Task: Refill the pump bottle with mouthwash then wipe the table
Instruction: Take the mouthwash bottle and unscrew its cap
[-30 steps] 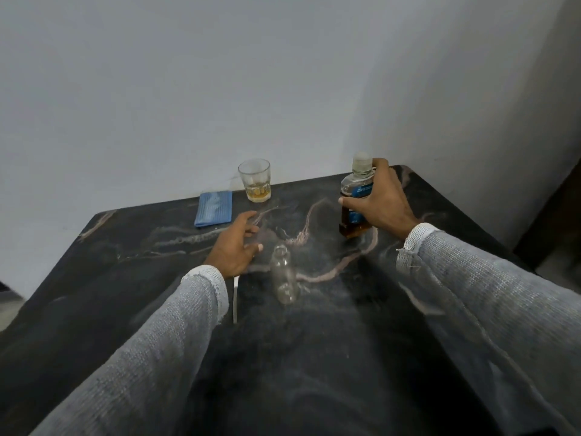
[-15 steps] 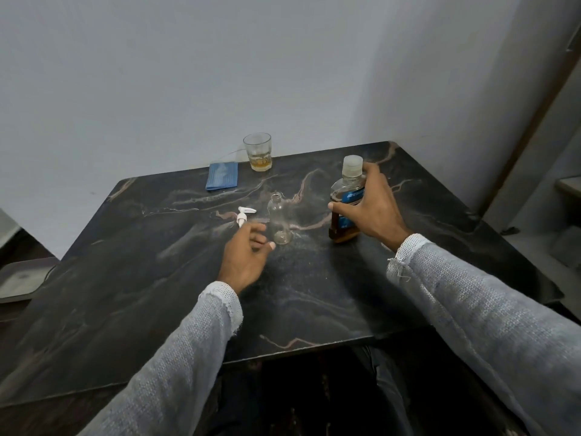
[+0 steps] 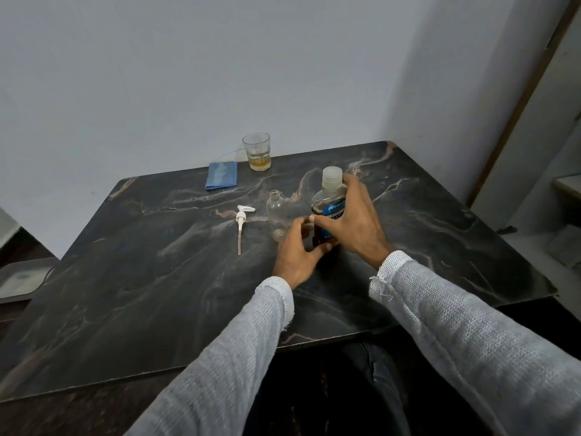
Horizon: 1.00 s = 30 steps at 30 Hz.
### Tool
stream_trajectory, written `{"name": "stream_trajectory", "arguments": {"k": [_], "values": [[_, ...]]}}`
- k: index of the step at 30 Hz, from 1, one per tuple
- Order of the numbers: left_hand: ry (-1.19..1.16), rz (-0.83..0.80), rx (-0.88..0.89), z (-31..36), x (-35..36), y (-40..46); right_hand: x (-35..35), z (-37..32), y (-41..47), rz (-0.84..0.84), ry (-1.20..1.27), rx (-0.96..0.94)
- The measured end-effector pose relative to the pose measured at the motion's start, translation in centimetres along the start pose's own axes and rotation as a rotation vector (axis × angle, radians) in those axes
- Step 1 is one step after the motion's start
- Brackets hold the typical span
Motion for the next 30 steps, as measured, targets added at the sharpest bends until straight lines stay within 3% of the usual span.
{"name": "stream_trajectory", "arguments": {"k": [12, 17, 23, 30], "values": [[-0.062, 0.024, 0.083, -0.2, 2.5, 2.3, -1.6, 0.0, 0.6, 0.006, -0.025, -0.028], [-0.059, 0.056, 0.063, -0.5, 2.8, 2.2, -3.4, -2.1, 3.2, 0.083, -0.279, -0.192], [-0.072, 0.049, 0.054, -0.9, 2.9, 2.3, -3.1, -3.5, 5.7, -0.106, -0.705, -0.245], [-0.102, 0.007, 0.048, -1.3, 3.0, 2.8, -2.1, -4.7, 7.4, -0.137, -0.888, -0.397]]}}
Point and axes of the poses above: each hand's wrist, its own y-axis towards the middle knuckle, its own x-axis out of the palm, z = x × y, the point moved 3 cm from there along y, towards the middle knuckle, and after that the axes turned 2 degrees about y, right-handed, at the moved point
